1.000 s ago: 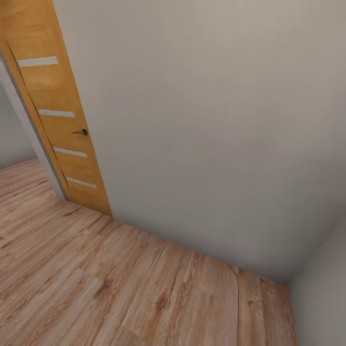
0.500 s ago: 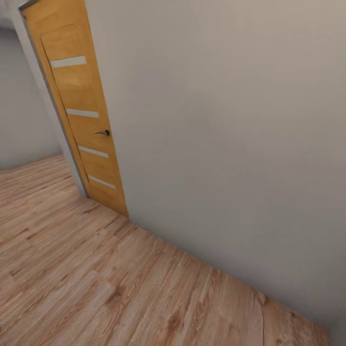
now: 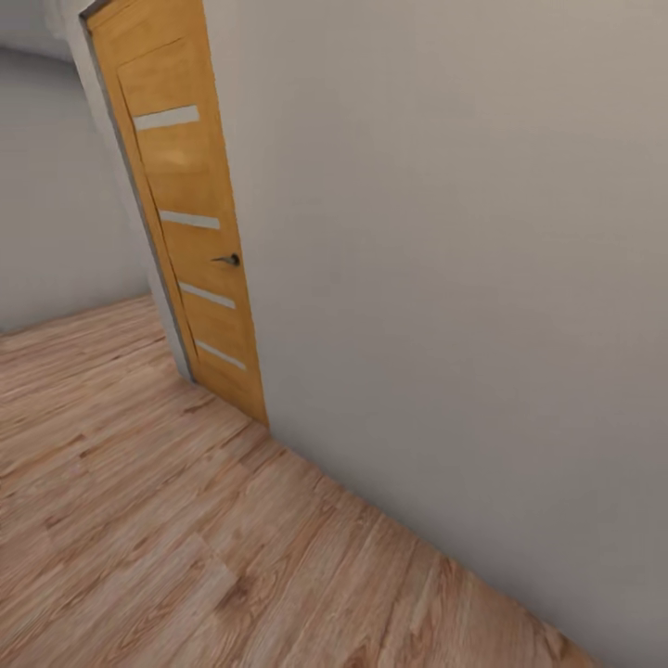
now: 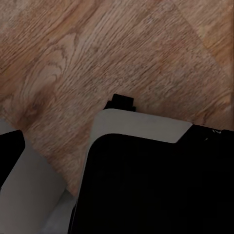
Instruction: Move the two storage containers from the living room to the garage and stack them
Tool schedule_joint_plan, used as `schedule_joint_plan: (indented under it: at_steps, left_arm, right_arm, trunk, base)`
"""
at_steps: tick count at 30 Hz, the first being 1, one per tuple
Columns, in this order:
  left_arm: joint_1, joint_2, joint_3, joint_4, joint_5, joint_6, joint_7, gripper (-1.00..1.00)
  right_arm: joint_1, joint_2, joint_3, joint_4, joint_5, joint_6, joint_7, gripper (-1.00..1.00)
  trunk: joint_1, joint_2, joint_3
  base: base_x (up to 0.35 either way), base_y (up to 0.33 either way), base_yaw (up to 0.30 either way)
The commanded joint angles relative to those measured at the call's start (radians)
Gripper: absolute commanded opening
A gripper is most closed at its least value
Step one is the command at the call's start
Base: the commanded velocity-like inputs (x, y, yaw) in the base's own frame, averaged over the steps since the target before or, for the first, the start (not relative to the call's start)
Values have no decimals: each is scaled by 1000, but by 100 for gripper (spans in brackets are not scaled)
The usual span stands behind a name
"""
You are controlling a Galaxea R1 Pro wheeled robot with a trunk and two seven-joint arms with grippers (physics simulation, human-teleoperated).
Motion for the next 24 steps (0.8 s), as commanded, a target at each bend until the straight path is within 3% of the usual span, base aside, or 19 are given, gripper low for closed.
schedule_joint_plan:
  at_steps: [1,10,24]
  left_arm:
    - [-1,0,-8,1,9,-3,3,100]
    - [-1,0,-8,1,9,-3,3,100]
    - [-1,0,-9,1,9,-6,3,100]
  right_arm:
    - [0,0,9,0,-10,-3,-3,100]
    - [0,0,9,0,-10,-3,-3,100]
    - [0,0,9,0,-10,-3,-3,100]
  trunk:
    - [1,-1,-1]
    - [1,-1,-1]
    - [1,-1,-1]
  base:
    - [315,0,149]
    - [272,0,251]
    - [15,0,270]
